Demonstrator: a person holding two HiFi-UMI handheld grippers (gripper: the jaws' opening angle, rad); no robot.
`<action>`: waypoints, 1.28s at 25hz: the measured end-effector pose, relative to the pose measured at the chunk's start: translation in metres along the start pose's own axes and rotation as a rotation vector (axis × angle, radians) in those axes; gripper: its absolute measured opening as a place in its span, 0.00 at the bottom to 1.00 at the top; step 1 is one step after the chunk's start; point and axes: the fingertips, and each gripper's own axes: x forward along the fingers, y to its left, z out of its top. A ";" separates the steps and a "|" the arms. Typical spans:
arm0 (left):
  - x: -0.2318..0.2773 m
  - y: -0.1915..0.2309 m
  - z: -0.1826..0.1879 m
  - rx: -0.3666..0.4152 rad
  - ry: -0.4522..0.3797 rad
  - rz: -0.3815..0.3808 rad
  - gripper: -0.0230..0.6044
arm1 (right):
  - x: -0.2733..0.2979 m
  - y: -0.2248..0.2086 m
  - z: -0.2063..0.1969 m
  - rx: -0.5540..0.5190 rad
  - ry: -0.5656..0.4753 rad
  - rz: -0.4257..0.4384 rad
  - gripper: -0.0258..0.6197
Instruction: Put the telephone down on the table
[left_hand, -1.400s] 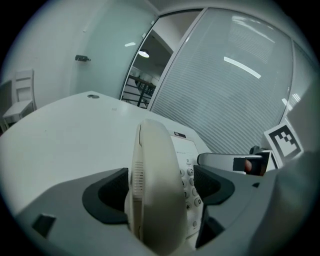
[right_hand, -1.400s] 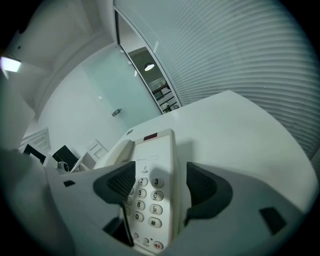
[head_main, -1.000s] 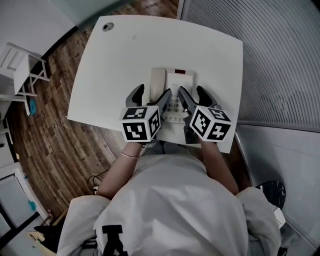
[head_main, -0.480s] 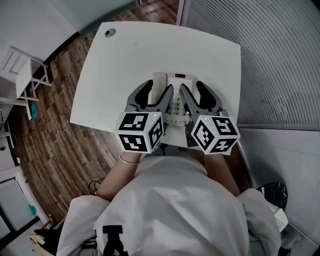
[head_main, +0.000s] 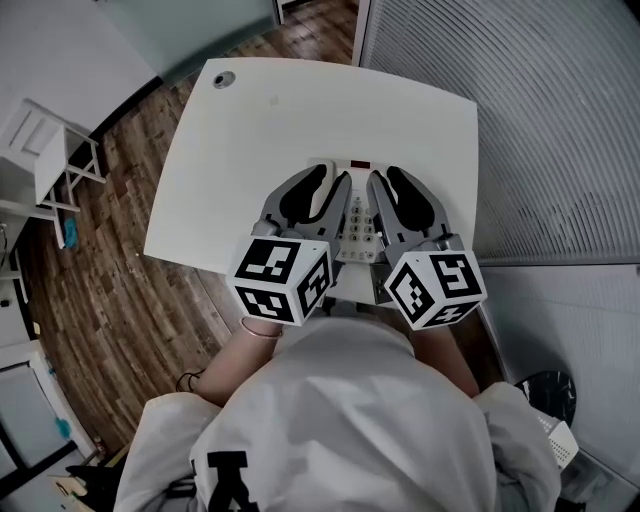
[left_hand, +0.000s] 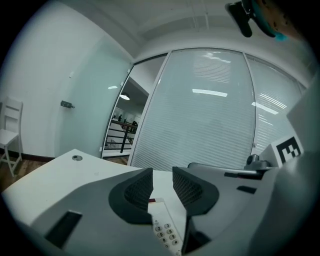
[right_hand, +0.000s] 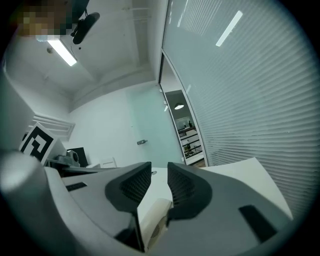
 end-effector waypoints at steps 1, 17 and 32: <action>-0.001 -0.001 0.002 0.005 -0.003 0.003 0.22 | 0.000 0.001 0.002 -0.001 -0.007 0.002 0.21; -0.012 -0.001 0.016 0.105 -0.053 0.033 0.07 | -0.002 0.022 0.021 0.009 -0.079 0.054 0.09; -0.036 0.008 0.002 0.118 -0.038 -0.044 0.04 | -0.005 0.058 -0.007 0.006 -0.099 0.009 0.09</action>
